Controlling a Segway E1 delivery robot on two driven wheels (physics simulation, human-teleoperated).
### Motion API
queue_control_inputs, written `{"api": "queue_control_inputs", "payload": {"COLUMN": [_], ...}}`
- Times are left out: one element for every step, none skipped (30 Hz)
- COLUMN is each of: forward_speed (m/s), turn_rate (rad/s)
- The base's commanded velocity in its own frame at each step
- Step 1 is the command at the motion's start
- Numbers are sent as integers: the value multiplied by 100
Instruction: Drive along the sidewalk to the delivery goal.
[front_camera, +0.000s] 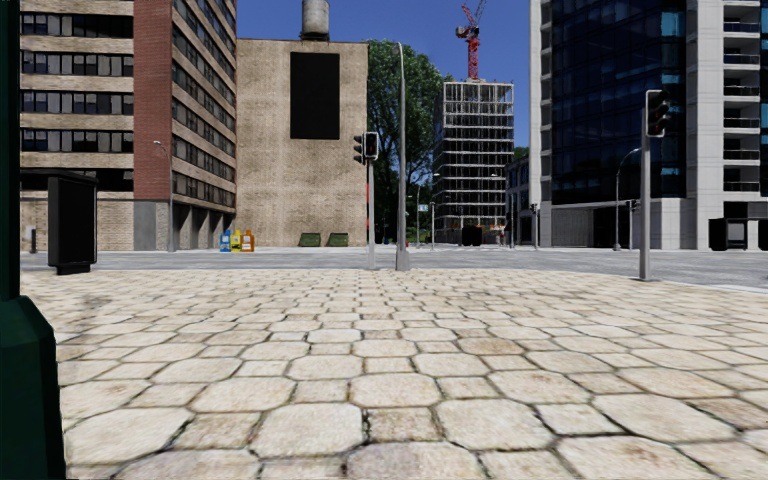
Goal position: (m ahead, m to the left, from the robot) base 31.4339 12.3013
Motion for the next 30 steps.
{"api": "queue_control_inputs", "payload": {"forward_speed": [158,158,159,161,169,169,175,178,179,179,179,180,180,180,180,180,180,180,180,180,181,181,182,184,184,185,185,185,185,187], "turn_rate": [0,0,0,0,0,0,4,19,41,41,52,57,69,72,72,74,76,77,77,77,78,78,79,80,82,82,82,83,83,83]}}
